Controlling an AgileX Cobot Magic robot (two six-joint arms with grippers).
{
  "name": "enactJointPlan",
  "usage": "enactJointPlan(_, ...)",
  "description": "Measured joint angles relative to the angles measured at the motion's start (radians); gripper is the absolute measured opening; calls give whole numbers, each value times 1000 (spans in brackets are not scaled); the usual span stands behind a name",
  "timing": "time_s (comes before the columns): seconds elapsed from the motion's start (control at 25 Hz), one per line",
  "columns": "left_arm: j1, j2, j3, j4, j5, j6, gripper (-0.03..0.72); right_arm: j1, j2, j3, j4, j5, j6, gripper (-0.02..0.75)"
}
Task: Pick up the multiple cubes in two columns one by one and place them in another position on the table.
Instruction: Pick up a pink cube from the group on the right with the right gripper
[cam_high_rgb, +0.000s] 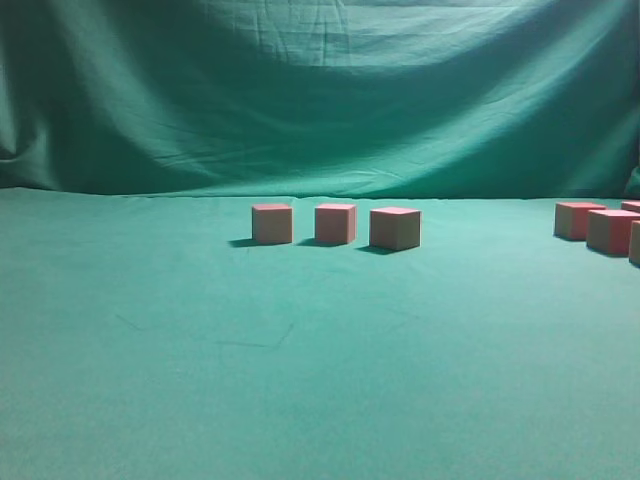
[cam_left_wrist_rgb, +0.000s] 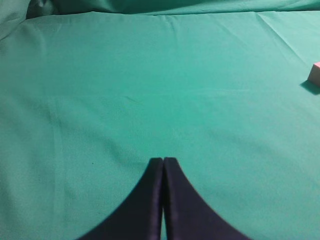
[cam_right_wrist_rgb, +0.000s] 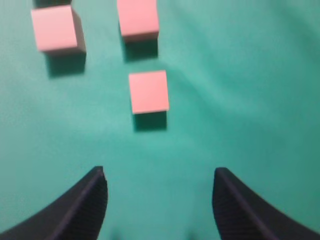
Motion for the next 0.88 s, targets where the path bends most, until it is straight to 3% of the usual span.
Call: enactJointPlan(0.88, 0, 0, 0, 0, 0, 0, 0, -6, 361, 0, -20, -306, -42, 402)
